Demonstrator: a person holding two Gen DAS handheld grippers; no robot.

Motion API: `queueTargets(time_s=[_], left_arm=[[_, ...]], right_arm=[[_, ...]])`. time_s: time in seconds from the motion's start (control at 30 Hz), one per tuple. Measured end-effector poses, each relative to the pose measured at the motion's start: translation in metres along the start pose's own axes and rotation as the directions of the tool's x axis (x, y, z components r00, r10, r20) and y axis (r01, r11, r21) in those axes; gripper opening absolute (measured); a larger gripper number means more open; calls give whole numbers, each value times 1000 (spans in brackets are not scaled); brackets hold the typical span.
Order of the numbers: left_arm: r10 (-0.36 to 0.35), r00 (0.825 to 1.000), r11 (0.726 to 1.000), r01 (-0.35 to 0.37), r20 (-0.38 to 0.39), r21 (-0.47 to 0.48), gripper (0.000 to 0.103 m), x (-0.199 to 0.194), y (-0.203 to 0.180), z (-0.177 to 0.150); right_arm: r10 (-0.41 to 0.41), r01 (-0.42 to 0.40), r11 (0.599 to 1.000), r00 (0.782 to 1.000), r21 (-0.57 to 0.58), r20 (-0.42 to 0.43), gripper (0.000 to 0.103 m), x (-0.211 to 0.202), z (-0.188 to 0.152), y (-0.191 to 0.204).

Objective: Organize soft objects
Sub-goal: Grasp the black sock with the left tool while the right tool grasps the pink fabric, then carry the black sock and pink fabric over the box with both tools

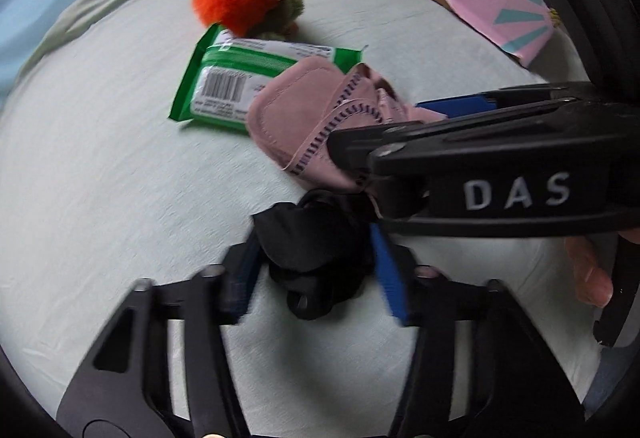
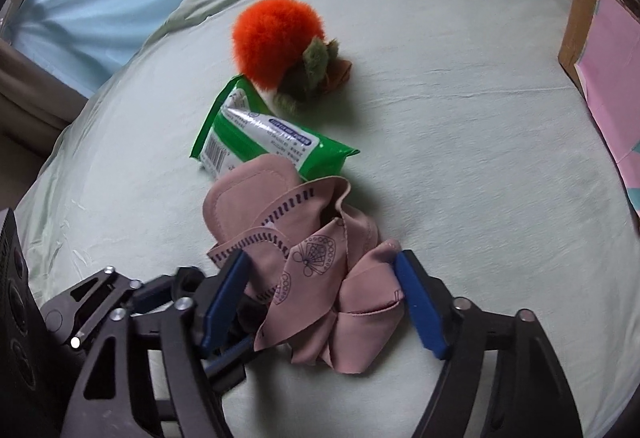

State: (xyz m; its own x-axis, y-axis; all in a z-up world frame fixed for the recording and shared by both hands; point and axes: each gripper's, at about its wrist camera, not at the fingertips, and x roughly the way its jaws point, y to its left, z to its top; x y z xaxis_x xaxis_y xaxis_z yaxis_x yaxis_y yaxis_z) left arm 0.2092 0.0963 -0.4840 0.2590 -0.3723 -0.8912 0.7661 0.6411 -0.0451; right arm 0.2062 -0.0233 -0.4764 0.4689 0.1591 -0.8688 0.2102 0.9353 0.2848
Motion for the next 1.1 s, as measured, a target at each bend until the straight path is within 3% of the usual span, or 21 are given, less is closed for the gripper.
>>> queueTargets(time_s=[0.2, 0.4, 0.77, 1.1], left_arm=[[-11, 1000, 1000, 11, 9, 6, 24, -1, -7, 0], [-11, 1000, 999, 11, 6, -40, 21, -6, -8, 0], [42, 999, 993, -40, 22, -111, 20, -48, -10, -6], [109, 991, 982, -97, 73, -159, 20, -124, -29, 24]], right_arm=[[19, -20, 999, 1000, -47, -12, 39, -1, -2, 10], [44, -45, 998, 999, -54, -15, 28, -2, -1, 10], [57, -55, 996, 998, -63, 32, 26, -37, 1, 11], [88, -80, 992, 992, -96, 87, 26, -118, 9, 10]])
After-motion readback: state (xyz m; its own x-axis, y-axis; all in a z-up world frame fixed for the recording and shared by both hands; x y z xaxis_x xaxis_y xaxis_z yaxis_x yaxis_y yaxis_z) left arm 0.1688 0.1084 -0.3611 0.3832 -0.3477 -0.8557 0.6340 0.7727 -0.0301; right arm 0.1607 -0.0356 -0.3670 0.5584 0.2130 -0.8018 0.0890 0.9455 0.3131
